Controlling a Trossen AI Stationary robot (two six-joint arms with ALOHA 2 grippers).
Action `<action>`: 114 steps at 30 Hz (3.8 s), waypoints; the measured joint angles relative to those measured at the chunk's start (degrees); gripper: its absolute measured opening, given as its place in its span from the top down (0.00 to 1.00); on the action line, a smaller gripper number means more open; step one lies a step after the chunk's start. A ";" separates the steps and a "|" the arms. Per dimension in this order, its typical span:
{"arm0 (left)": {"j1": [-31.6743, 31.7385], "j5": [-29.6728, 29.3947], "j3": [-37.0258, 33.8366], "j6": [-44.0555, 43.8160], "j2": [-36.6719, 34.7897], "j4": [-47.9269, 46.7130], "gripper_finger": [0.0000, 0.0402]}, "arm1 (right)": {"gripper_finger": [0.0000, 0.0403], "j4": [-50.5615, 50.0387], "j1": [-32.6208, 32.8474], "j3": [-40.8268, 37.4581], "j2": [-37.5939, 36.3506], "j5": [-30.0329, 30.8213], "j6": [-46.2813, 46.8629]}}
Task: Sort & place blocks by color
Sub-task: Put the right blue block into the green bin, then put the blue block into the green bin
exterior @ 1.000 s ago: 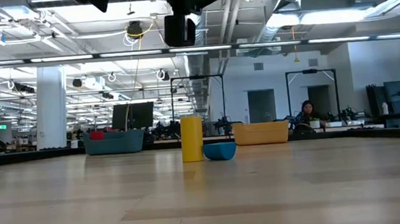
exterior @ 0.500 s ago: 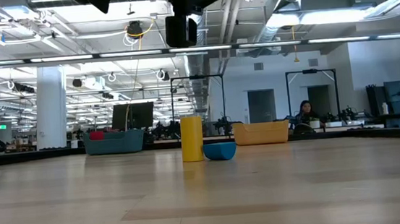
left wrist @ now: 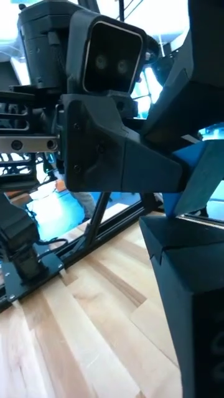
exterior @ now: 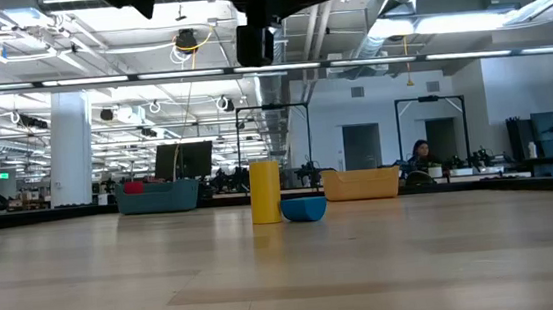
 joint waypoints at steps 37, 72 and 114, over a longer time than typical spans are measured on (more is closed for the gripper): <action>-5.97 4.71 -0.24 11.10 -14.87 -54.12 0.74 | 0.45 -30.45 -6.61 0.60 2.37 6.78 49.04; -52.45 -3.90 -2.71 -17.84 -13.93 -89.03 0.47 | 0.40 -15.14 -12.94 11.76 33.58 -9.73 38.04; -15.85 -33.87 -2.76 35.61 -41.33 -80.42 0.53 | 0.22 -6.73 -17.56 17.94 33.57 -13.14 28.95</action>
